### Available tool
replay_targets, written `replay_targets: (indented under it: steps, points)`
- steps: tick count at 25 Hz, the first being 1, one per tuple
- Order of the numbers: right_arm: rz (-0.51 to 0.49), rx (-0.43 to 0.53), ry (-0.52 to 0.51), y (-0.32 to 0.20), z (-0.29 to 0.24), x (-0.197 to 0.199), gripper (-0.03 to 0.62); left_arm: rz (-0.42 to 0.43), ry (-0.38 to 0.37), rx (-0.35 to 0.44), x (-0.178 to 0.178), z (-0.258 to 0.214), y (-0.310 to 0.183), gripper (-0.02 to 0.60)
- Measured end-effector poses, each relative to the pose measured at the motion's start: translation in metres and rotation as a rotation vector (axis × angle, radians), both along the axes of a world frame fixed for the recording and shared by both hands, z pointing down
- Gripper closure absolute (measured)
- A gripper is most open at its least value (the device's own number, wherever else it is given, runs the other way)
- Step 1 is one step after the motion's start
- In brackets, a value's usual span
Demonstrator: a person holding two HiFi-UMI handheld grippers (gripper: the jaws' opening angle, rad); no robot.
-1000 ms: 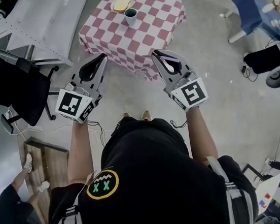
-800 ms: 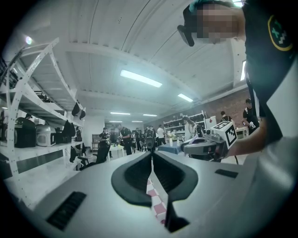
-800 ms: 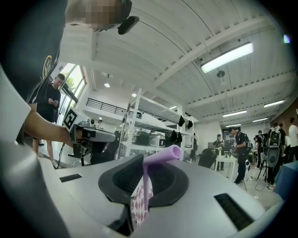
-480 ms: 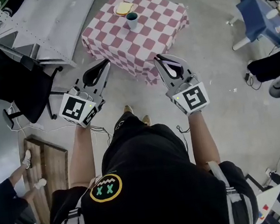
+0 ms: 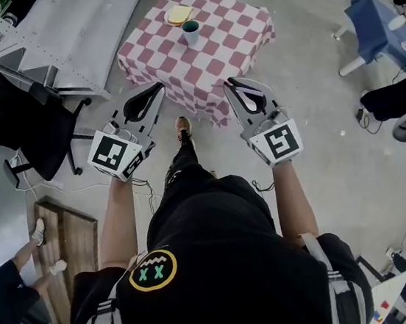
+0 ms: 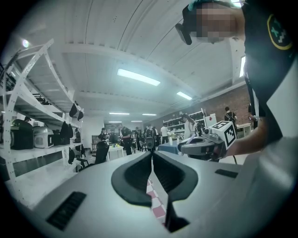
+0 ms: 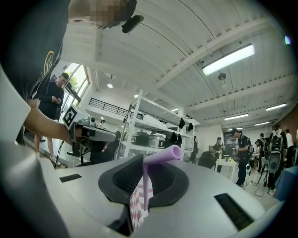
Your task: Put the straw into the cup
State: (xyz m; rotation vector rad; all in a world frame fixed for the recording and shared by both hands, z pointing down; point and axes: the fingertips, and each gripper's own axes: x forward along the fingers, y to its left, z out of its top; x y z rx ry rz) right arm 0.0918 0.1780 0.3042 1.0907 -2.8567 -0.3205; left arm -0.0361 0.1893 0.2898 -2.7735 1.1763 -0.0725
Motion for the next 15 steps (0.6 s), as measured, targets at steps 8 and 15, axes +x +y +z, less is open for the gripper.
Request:
replay_targets:
  steps: [8, 15]
  points:
    - [0.016, 0.007, 0.014, -0.034, 0.003, -0.006, 0.540, 0.025, 0.011, 0.009, -0.003, 0.002, -0.039, 0.552]
    - [0.024, -0.007, 0.019, -0.073, 0.011, -0.015, 0.540, 0.028, 0.031, -0.014, -0.009, 0.013, -0.081, 0.552]
